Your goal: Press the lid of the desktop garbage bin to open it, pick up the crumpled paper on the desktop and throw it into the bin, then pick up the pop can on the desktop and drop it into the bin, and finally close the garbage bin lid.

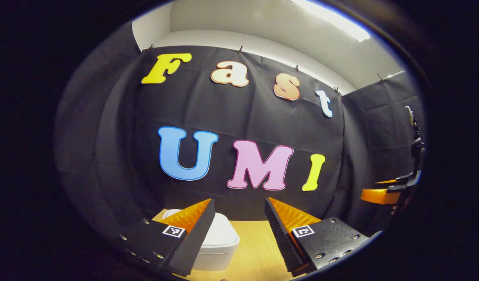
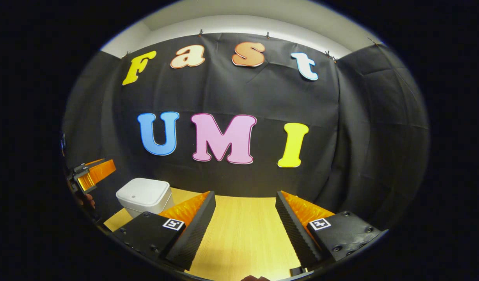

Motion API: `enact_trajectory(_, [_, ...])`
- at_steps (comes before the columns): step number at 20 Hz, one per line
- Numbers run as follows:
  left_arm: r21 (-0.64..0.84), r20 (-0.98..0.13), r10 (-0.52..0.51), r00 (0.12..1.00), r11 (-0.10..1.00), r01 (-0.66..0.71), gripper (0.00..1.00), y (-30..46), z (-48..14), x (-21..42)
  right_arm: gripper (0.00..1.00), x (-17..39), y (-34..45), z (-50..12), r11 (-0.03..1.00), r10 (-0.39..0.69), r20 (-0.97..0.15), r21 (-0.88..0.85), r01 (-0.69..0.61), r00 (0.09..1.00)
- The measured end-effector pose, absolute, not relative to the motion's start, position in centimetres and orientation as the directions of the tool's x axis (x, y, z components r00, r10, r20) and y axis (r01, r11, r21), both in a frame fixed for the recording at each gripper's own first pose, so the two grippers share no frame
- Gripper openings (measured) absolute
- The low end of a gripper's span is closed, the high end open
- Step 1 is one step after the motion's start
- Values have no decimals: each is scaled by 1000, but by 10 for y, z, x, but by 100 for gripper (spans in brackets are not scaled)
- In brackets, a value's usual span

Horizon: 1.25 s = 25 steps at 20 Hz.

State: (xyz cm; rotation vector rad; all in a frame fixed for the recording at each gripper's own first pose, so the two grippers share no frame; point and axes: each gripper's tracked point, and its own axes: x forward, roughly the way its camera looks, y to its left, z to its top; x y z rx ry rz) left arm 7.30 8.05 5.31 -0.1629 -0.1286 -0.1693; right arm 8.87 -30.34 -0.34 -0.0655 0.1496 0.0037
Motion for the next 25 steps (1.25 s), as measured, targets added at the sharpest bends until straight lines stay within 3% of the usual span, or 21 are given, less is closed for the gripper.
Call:
enact_trajectory(9, [-118,205,61,977,992,-38,84,44,75,-3,98,94,-327,4,988,140,-47,-58,-143,989])
enact_trajectory(13, [-87,116,140,983,988,-130,84,34,54,-13,98,83,-342,-3,982,178,-32,-58,-180,984])
enact_trajectory(15, [-100,100,126,987,988,-116,84,23,53,-11,98,80,-347,-5,979,196,-43,-49,-198,980])
enact_trajectory(19, [-25,78,55,995,998,-54,84,9,53,7,98,78,-364,2,992,120,-42,-21,-121,992])
enact_trajectory(24, [-65,57,-40,998,997,44,86,-11,50,31,98,70,-380,11,999,39,-21,-36,-39,999])
enact_trajectory(25, [-76,61,-48,997,996,52,84,-12,49,34,87,67,-378,8,999,37,-28,-33,-38,999])
